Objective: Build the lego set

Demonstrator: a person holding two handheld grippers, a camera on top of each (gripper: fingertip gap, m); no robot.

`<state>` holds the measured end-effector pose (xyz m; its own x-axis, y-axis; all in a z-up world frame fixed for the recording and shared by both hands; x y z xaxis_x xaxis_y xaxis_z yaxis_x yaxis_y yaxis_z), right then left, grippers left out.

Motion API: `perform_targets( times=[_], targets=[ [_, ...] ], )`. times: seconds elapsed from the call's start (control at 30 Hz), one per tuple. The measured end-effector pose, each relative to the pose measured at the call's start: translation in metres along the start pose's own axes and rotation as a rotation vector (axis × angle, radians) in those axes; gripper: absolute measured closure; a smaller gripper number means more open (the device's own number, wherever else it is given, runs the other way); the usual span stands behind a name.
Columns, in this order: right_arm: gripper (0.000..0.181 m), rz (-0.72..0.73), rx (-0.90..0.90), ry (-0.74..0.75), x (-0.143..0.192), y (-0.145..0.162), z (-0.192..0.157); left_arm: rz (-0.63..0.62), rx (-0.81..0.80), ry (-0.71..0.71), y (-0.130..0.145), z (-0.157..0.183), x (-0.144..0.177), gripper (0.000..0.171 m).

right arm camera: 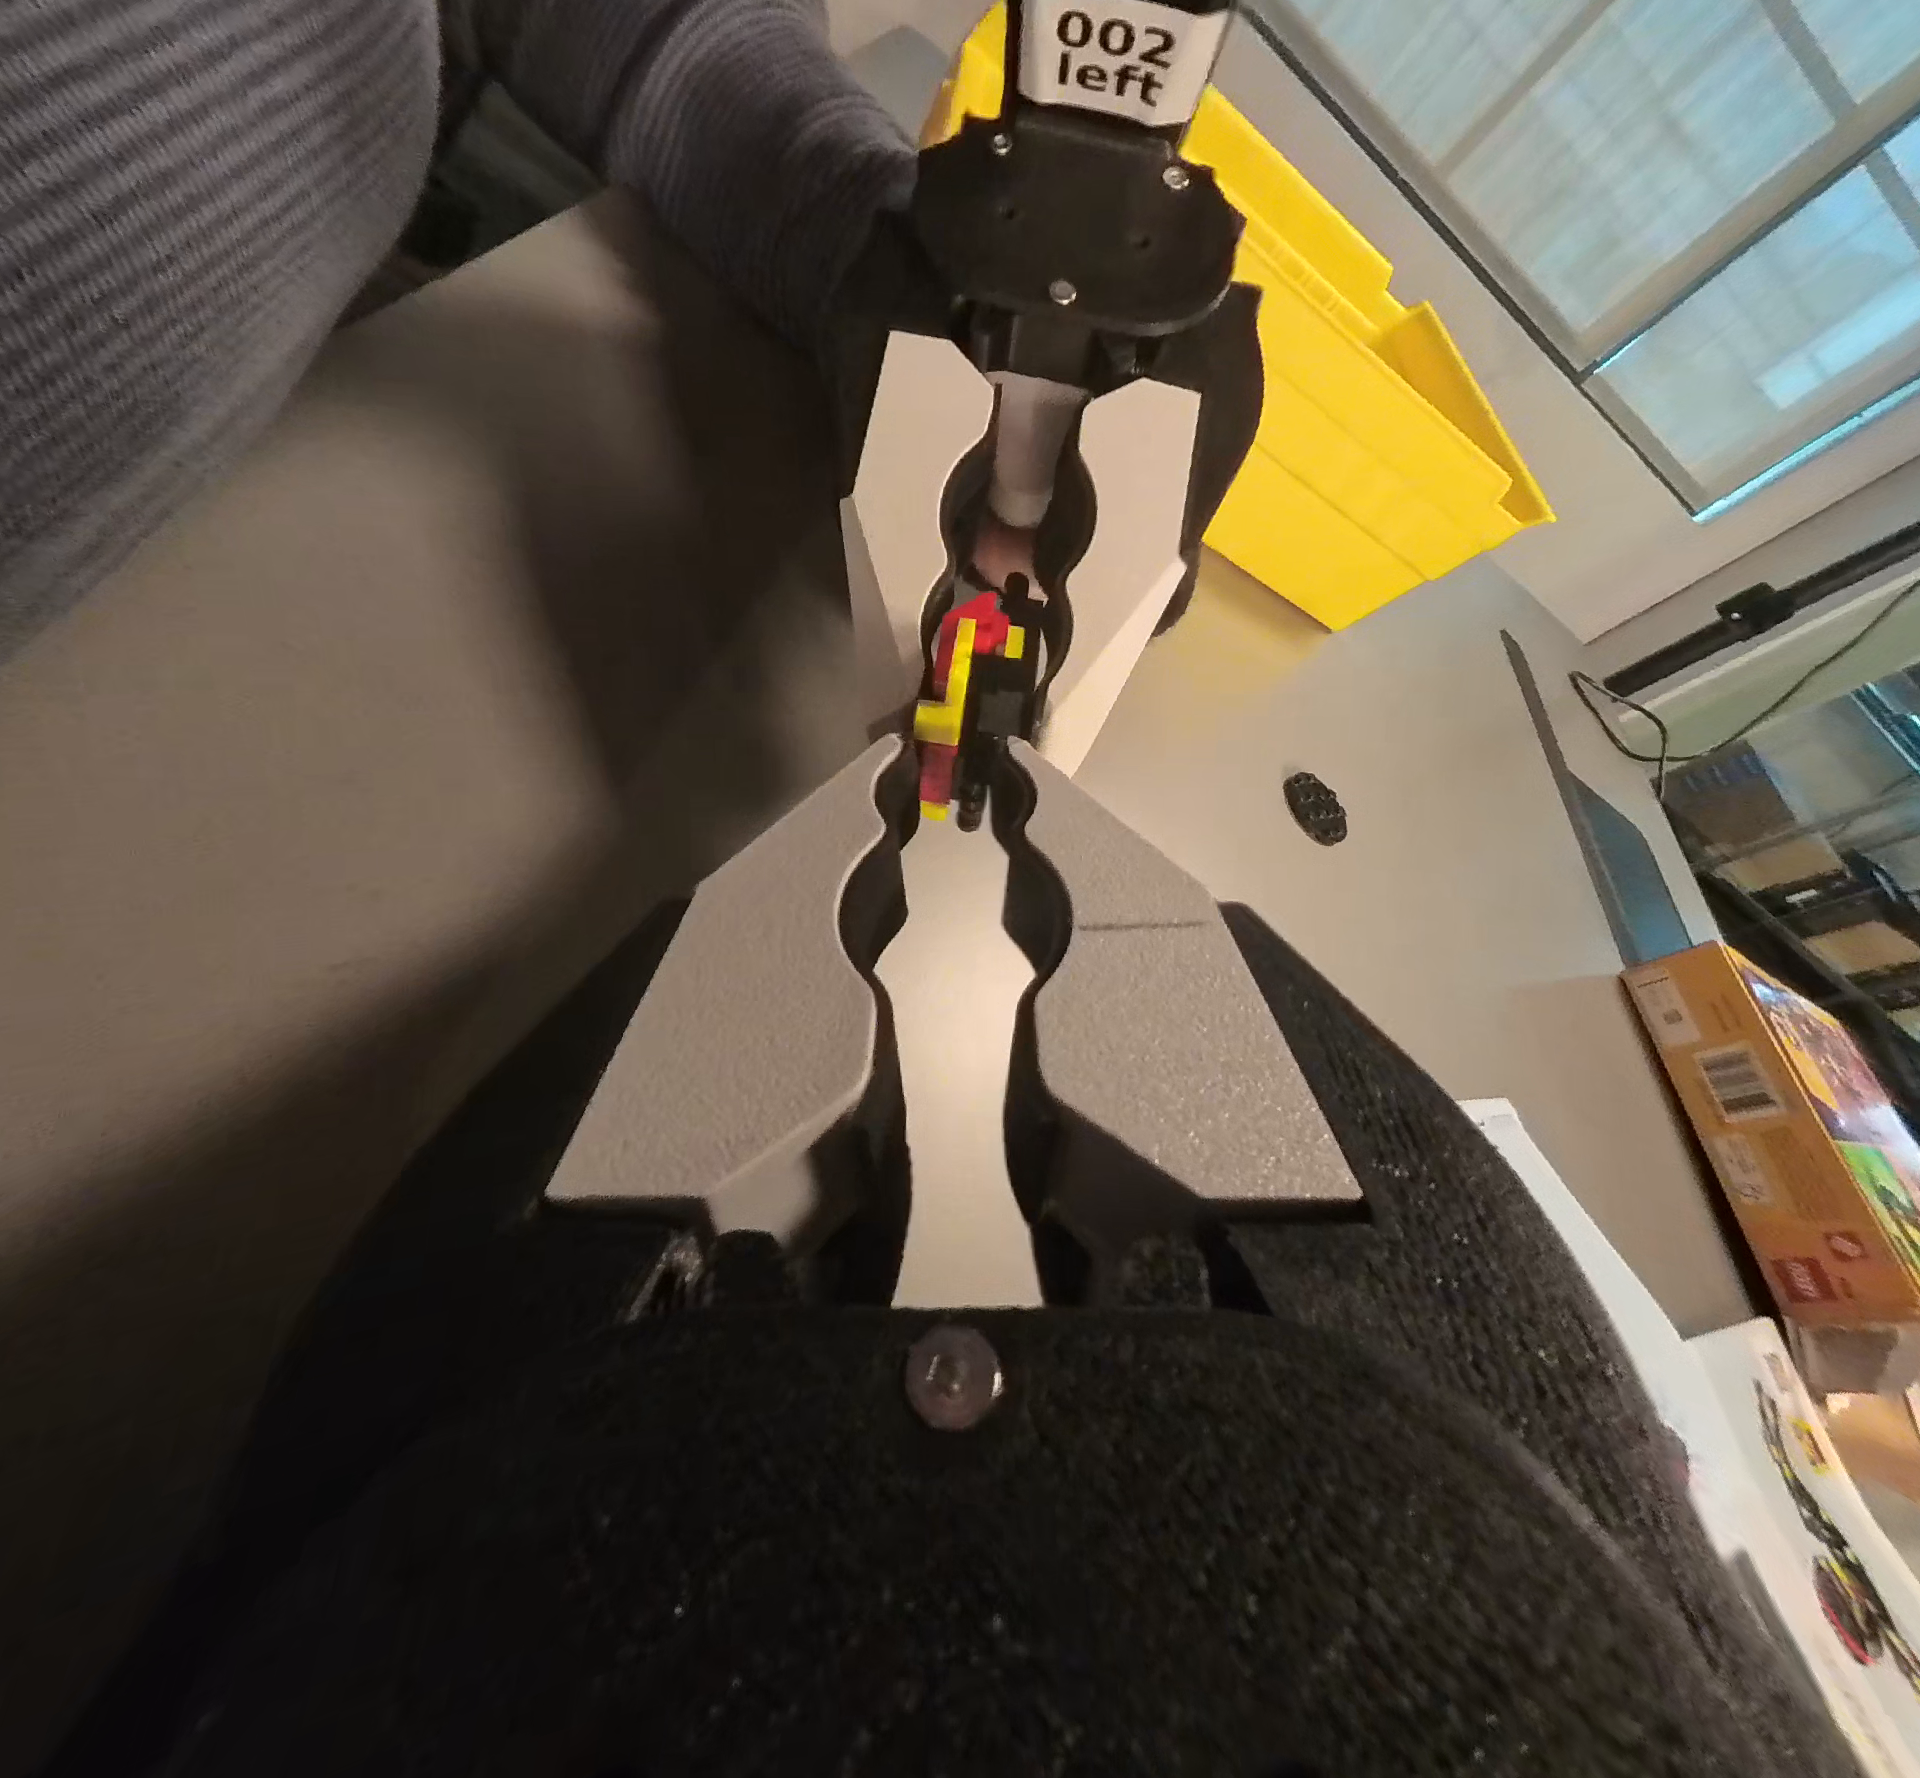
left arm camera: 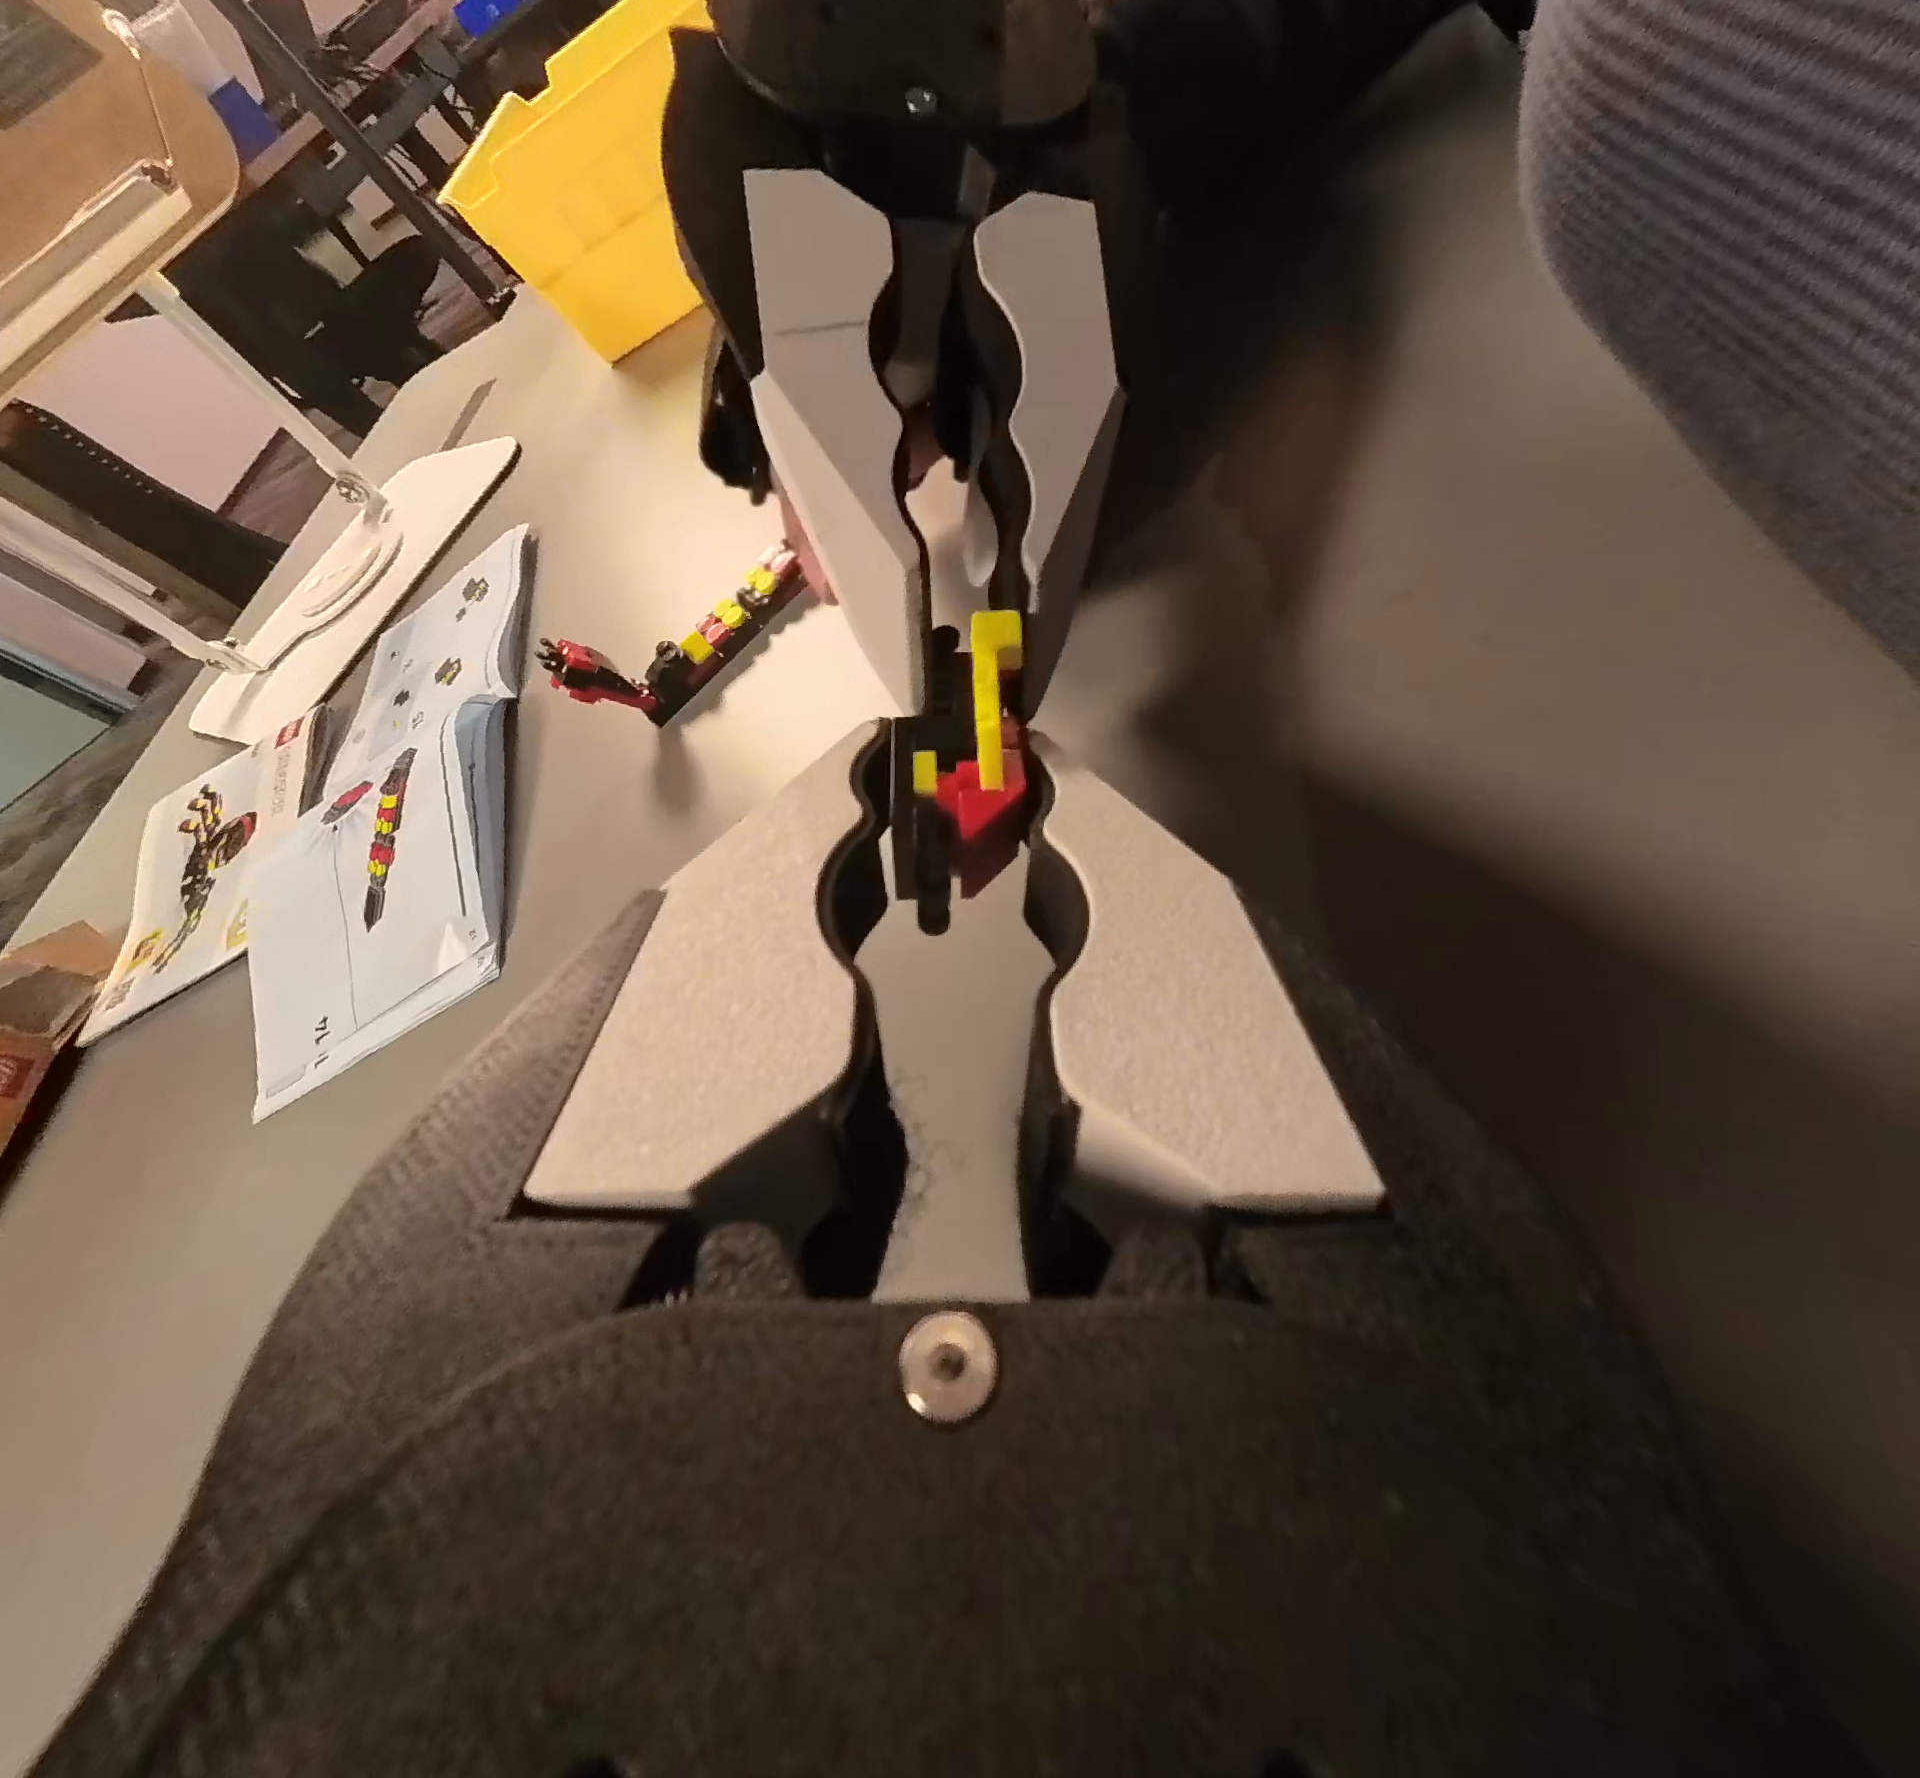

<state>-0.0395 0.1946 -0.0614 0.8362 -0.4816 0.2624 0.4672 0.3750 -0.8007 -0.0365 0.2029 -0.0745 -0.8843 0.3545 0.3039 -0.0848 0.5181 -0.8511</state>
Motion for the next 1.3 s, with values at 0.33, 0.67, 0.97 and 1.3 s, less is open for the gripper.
perform_targets(
  times=[0.33,0.67,0.97,1.3],
  targets=[
    [0.153,0.003,-0.066,0.085,0.003,0.006,0.01,0.001,0.013,-0.068,0.001,-0.011,0.002,0.151],
    [0.147,-0.008,-0.176,0.191,0.015,0.022,0.034,-0.172,-0.126,-0.232,0.031,-0.032,0.011,0.151],
    [0.138,-0.043,-0.266,0.157,-0.001,0.025,0.038,-0.288,-0.448,-0.452,0.038,-0.058,0.027,0.151],
    [0.13,0.045,-0.527,-0.043,-0.018,0.01,0.03,-0.214,-0.794,-0.475,0.01,-0.04,0.021,0.151]
  ],
)
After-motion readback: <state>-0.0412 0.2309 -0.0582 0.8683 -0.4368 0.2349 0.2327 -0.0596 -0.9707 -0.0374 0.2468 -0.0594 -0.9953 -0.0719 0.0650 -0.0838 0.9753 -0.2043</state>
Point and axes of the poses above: each gripper's, where its closed fingertips meet, x back along the fingers, y out of its underside, z = x × y across the jaws, the point moved 1 cm from there along x, back along the fingers, and after that the axes turned 5 degrees about z, right-handed, at the moved point
